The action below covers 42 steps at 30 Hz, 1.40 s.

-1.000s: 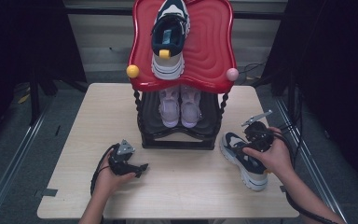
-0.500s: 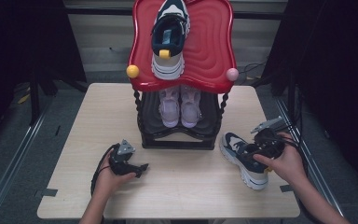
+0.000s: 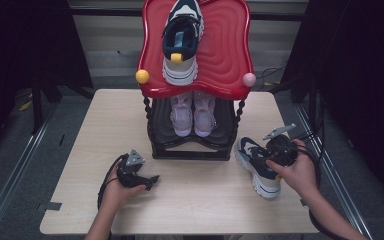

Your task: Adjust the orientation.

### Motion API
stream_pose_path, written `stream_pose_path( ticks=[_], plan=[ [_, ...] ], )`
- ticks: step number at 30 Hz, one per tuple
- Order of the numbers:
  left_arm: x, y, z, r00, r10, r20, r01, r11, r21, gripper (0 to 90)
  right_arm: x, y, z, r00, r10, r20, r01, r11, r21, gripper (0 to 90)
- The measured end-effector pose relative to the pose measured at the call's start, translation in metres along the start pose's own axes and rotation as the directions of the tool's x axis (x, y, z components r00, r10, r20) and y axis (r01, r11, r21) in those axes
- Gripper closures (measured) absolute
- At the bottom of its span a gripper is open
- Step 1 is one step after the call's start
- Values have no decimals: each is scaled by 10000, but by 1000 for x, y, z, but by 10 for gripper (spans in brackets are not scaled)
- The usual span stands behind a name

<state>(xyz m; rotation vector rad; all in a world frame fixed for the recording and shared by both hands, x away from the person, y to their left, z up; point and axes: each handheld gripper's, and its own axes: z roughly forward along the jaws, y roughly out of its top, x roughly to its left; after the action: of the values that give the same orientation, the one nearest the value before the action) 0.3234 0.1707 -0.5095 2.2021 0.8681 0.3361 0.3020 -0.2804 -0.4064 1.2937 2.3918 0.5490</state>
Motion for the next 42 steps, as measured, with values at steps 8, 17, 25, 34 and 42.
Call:
stream_pose_path(
  ticks=[8, 17, 25, 34, 42],
  plan=[
    [0, 0, 0, 10000, -11, 38, 11, 10000, 1, 103, -9, 18, 14, 9966, 820, -110, -825, 9946, -629, 477],
    [0, 0, 0, 10000, 56, 4, -56, 10000, 14, 102, -9, 18, -12, 9908, 716, -1151, -818, 9929, -860, 377],
    [0, 0, 0, 10000, -31, -4, 31, 10000, 10, 102, 13, -4, -16, 9792, -681, -1913, 733, 9971, 204, 497],
    [-1, 0, 0, 10000, -43, -45, 43, 10000, 13, 100, 30, 3, -6, 9633, -878, -2537, 913, 9958, 21, 557],
    [0, 0, 0, 10000, -12, -50, 13, 10000, 38, 98, 42, 24, 5, 9508, -850, -2978, 888, 9961, -10, 535]
  ],
)
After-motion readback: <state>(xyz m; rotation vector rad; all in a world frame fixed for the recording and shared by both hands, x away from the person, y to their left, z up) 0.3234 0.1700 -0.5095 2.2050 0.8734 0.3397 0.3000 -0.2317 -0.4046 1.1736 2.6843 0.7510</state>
